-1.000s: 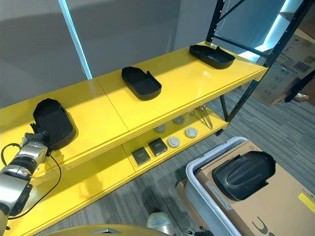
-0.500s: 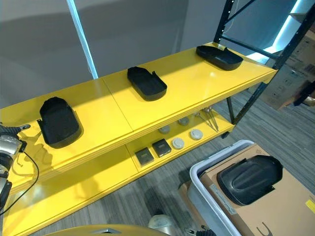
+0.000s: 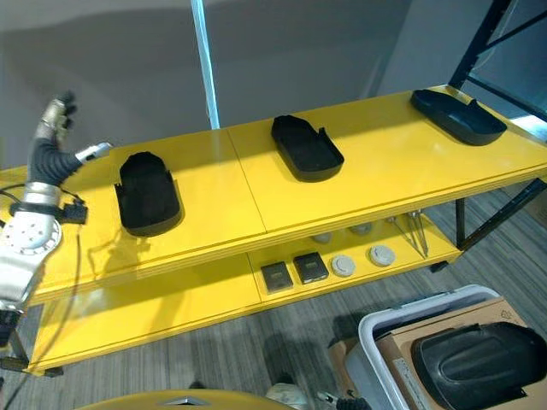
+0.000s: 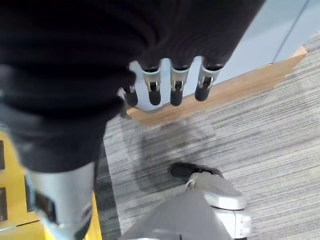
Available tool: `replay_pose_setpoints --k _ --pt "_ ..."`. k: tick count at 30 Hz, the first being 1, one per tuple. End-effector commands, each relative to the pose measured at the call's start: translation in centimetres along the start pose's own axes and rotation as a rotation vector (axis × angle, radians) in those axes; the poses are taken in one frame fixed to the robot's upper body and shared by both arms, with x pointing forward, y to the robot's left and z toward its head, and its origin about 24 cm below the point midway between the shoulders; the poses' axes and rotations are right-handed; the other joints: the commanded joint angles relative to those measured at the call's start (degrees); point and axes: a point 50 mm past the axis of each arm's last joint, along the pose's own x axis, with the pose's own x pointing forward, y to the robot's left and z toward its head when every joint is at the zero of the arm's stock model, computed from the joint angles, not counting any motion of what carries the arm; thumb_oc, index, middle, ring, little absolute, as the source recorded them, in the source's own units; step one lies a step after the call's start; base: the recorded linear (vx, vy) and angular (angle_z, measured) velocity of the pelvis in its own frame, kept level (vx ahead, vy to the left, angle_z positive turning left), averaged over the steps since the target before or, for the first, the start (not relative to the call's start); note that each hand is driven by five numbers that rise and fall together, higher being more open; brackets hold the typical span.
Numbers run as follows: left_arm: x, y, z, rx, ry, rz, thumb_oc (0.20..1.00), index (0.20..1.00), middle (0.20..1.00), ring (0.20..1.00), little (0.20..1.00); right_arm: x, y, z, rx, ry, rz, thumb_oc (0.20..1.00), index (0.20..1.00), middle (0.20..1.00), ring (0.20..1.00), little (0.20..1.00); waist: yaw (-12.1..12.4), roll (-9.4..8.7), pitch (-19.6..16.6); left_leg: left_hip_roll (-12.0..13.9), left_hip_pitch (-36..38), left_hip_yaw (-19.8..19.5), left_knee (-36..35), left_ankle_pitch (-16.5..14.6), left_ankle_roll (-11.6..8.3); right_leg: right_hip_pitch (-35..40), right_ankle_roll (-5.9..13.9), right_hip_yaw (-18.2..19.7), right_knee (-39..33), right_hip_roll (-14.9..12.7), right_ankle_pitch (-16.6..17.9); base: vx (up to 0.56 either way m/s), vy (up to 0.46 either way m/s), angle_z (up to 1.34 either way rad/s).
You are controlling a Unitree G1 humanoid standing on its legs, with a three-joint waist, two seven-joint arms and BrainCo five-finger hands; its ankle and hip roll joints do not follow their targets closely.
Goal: Move parts from the plastic box to the shelf.
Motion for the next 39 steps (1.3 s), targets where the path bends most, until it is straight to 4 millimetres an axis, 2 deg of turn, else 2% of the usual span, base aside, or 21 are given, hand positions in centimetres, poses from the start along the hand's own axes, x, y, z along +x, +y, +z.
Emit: replay_pose_setpoints --k 1,2,4,5,6,10,22,26,30,39 --pt "0.5 -0.4 0.7 -0.003 -0.074 -0.115 1.000 1.000 1.000 1.000 1.000 0.0 0.7 -0.7 -0.014 0.029 -0.025 1.000 1.000 1.000 1.000 1.000 0.45 -2.93 0.50 3.74 -1.52 -4.21 5.23 -4.66 -2.41 0.40 4.64 0.62 -1.63 -4.01 0.95 0.00 0.000 0.00" --pt "0.0 -0.8 0.5 -0.027 -0.065 -0.130 1.000 1.000 1.000 1.000 1.000 -0.1 0.8 -0.7 -0.012 0.028 -0.025 1.000 1.000 1.000 1.000 1.000 0.56 -2.98 0.57 3.74 -1.54 -4.23 5.17 -4.60 -2.43 0.36 4.61 0.61 -1.67 -3.98 1.03 0.00 0.000 0.00" --pt "-1.3 -1.9 -0.6 -0.095 -0.011 -0.177 0.357 0.357 0.357 0.357 0.357 -0.1 0.7 -0.9 -0.010 0.029 -0.026 1.000 1.000 1.000 1.000 1.000 0.85 -3.06 0.68 3.80 -1.60 -4.19 5.05 -4.47 -2.47 0.30 4.57 0.50 -1.81 -3.91 1.13 0.00 0.000 0.00" --pt "-1.8 -2.4 -1.1 -0.131 0.018 -0.189 0.200 0.200 0.200 0.200 0.200 -0.1 0.7 -1.1 -0.013 0.032 -0.028 1.000 1.000 1.000 1.000 1.000 0.94 -3.09 0.75 3.84 -1.68 -4.15 5.07 -4.42 -2.45 0.20 4.56 0.52 -1.80 -3.87 1.17 -0.05 -0.015 -0.03" --pt "-3.2 -3.8 -2.3 -0.165 0.058 -0.230 0.200 0.200 0.200 0.200 0.200 -0.2 0.6 -1.5 -0.015 0.042 -0.035 1.000 1.000 1.000 1.000 1.000 1.11 -3.16 1.03 3.97 -1.96 -4.09 5.31 -4.33 -2.41 0.04 4.50 0.49 -1.90 -3.82 1.30 -0.05 -0.016 -0.02" --pt "-3.9 -4.9 -2.7 -0.201 0.074 -0.265 0.200 0.200 0.200 0.200 0.200 -0.1 0.4 -1.9 -0.027 0.047 -0.039 1.000 1.000 1.000 1.000 1.000 1.19 -3.15 1.28 4.13 -2.11 -3.90 5.40 -4.20 -2.41 -0.16 4.51 0.41 -1.96 -3.84 1.54 -0.01 -0.004 -0.01" --pt "-3.8 -7.0 -3.5 -0.274 0.121 -0.254 0.200 0.200 0.200 0.200 0.200 -0.1 1.0 -1.3 -0.060 0.013 -0.010 1.000 1.000 1.000 1.000 1.000 -0.42 -3.29 1.47 4.35 -1.77 -2.66 5.28 -4.17 -2.46 -0.76 4.87 1.06 -2.13 -4.06 2.20 0.00 0.000 -0.01" --pt "-4.0 -7.8 -6.4 -0.236 0.250 -0.172 0.200 0.200 0.200 0.200 0.200 -0.1 0.9 -1.3 -0.084 0.017 -0.009 1.000 1.000 1.000 1.000 1.000 -1.63 -3.57 1.35 4.63 -1.52 -1.78 5.58 -4.40 -2.45 -1.08 4.81 1.77 -1.75 -3.93 1.94 0.02 -0.012 -0.05" --pt "-3.6 -7.2 -8.2 -0.173 0.309 -0.067 0.200 0.200 0.200 0.200 0.200 -0.1 0.7 -1.3 -0.092 0.018 -0.003 1.000 1.000 1.000 1.000 1.000 -2.21 -3.92 1.52 4.79 -1.57 -1.49 6.04 -4.64 -2.34 -1.43 4.69 2.36 -1.46 -3.85 1.84 0.02 -0.021 -0.06" --pt "-3.3 -6.7 -9.1 -0.139 0.341 -0.014 0.200 0.200 0.200 0.200 0.200 -0.1 0.4 -1.4 -0.105 0.018 0.001 1.000 1.000 1.000 1.000 1.000 -2.77 -3.86 1.90 5.13 -1.21 -1.13 6.39 -4.84 -2.49 -1.10 4.64 2.51 -1.37 -3.84 1.63 0.00 -0.003 -0.02"
